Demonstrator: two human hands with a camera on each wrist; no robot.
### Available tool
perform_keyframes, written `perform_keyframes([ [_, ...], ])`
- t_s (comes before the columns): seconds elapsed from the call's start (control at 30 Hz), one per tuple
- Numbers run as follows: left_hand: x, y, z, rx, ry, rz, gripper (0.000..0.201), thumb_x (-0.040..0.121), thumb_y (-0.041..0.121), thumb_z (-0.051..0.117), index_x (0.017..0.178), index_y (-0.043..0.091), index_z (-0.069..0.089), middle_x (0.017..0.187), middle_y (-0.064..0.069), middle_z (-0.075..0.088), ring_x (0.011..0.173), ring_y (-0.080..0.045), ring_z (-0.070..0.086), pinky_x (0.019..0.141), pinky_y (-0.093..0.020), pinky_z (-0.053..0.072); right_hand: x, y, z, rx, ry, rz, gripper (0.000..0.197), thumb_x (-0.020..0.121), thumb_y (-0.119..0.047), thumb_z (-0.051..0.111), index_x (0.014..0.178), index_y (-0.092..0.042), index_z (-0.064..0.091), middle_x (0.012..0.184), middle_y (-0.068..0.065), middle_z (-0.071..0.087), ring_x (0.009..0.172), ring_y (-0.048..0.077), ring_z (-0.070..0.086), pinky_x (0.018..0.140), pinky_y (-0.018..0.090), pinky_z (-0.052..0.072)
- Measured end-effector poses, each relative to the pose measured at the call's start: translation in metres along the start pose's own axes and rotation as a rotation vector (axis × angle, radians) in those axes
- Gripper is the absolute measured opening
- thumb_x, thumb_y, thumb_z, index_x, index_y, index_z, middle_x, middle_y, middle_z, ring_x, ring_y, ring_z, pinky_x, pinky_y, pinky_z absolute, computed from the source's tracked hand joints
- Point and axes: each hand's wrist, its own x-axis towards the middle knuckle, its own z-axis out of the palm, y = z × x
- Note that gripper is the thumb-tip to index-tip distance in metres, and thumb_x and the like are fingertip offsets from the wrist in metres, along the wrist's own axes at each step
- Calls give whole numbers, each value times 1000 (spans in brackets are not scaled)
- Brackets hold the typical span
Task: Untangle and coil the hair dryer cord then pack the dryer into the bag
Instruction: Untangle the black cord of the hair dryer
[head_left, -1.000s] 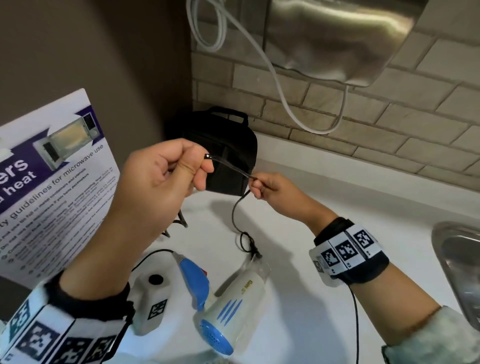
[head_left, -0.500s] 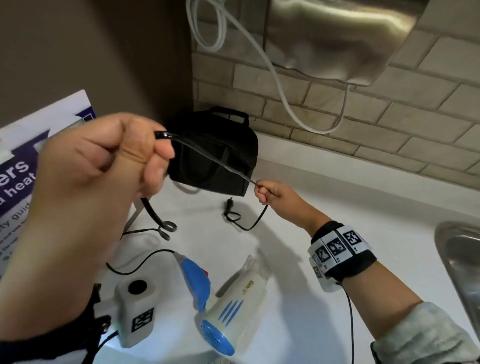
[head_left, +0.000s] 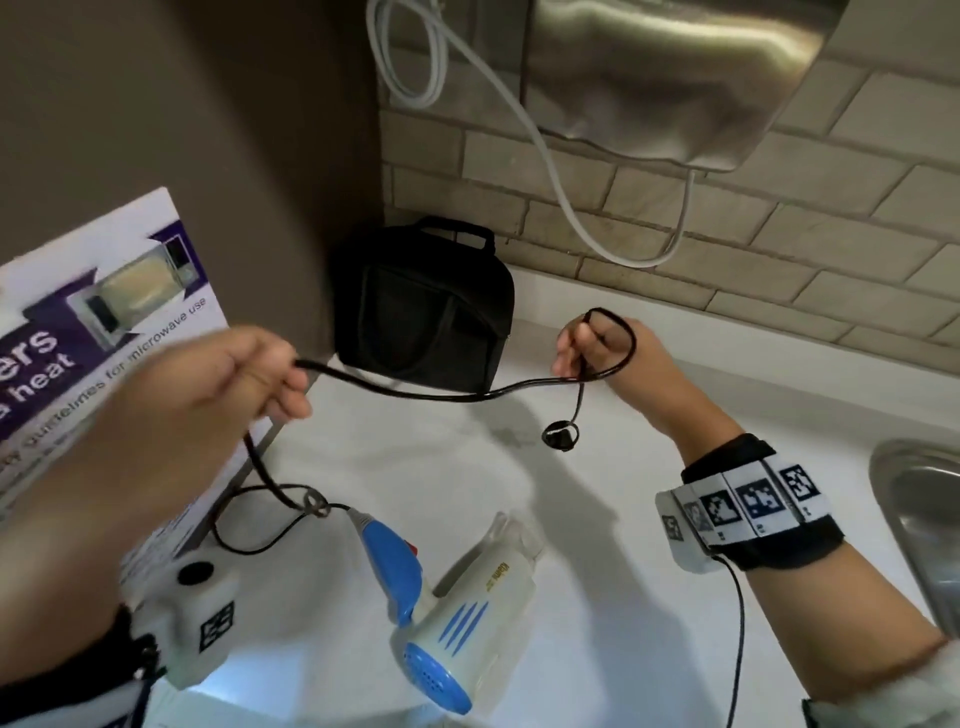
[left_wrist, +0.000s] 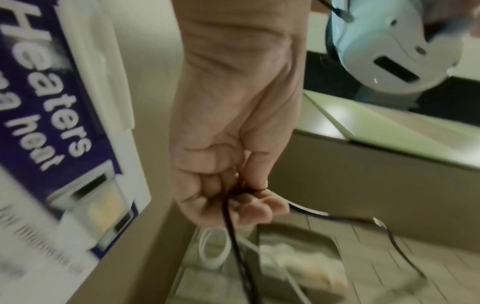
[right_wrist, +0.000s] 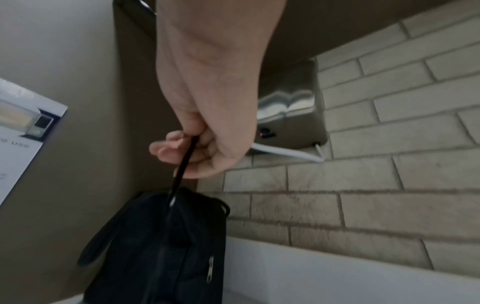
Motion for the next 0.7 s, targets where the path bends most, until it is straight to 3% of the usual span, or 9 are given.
perform_keyframes([
  [0.03, -3, 4, 14, 73, -29, -18, 30, 84, 48, 46, 76, 26, 63, 70, 11, 71, 65, -6, 65, 67, -22, 52, -1, -7, -4, -12, 17, 58, 27, 102, -10, 38, 91, 3, 59, 74, 9, 66, 62, 12, 65, 62, 22, 53],
  [0.13, -16, -2, 55, 231, -130, -25, 23, 91, 44, 52, 79, 26, 58, 74, 9, 69, 67, -12, 59, 63, -28, 43, -8, -30, -9, -65, 51, 173, 27, 102, -12, 36, 95, 0, 60, 81, 9, 72, 68, 22, 70, 62, 30, 59],
  [0.2, -14, -14, 73, 273, -212, -79, 21, 84, 49, 60, 86, 28, 57, 83, 12, 67, 81, -12, 61, 73, -32, 47, -13, -45, -9, -63, 56, 199, 29, 102, -15, 36, 98, 1, 60, 80, 10, 71, 66, 25, 71, 63, 32, 61],
  [0.3, -14, -20, 99, 224, -454, -49, 50, 65, 63, 70, 105, 38, 53, 105, 21, 60, 104, -2, 54, 89, -31, 48, -18, -59, -5, -49, 47, 227, 30, 102, -16, 38, 95, 1, 62, 80, 14, 72, 61, 22, 71, 59, 28, 60],
  [0.37, -14, -15, 118, 142, -604, -18, 63, 67, 51, 78, 121, 38, 49, 120, 20, 56, 114, 4, 49, 97, -25, 44, -22, -65, 1, -33, 31, 244, 30, 101, -15, 39, 92, 1, 62, 81, 17, 73, 60, 23, 70, 57, 28, 59],
  [0.43, -14, -5, 134, 25, -677, -6, 65, 68, 42, 81, 125, 39, 48, 125, 20, 56, 117, 6, 50, 95, -17, 41, -24, -68, 7, -31, 21, 247, 29, 101, -15, 41, 90, 1, 62, 79, 16, 74, 58, 23, 71, 57, 29, 59],
  [0.53, -16, 6, 155, -154, -678, 3, 45, 74, 33, 78, 115, 41, 60, 115, 12, 65, 103, 2, 61, 84, -15, 49, -27, -71, 18, 9, 7, 250, 28, 100, -13, 42, 94, 4, 63, 73, 14, 73, 60, 25, 71, 53, 27, 58],
  [0.63, -15, 15, 164, -282, -569, -8, 13, 81, 17, 73, 94, 20, 75, 91, -4, 75, 83, -10, 69, 77, -19, 53, -31, -72, 25, 77, -15, 241, 29, 101, -16, 41, 100, 4, 61, 75, 15, 73, 61, 25, 71, 53, 25, 57],
  [0.7, -13, 16, 164, -333, -501, -25, 8, 82, 9, 72, 89, 9, 76, 86, -6, 77, 82, -12, 71, 75, -16, 52, -34, -70, 25, 124, -31, 221, 33, 102, -23, 40, 105, 1, 61, 85, 17, 73, 68, 24, 71, 60, 28, 60],
])
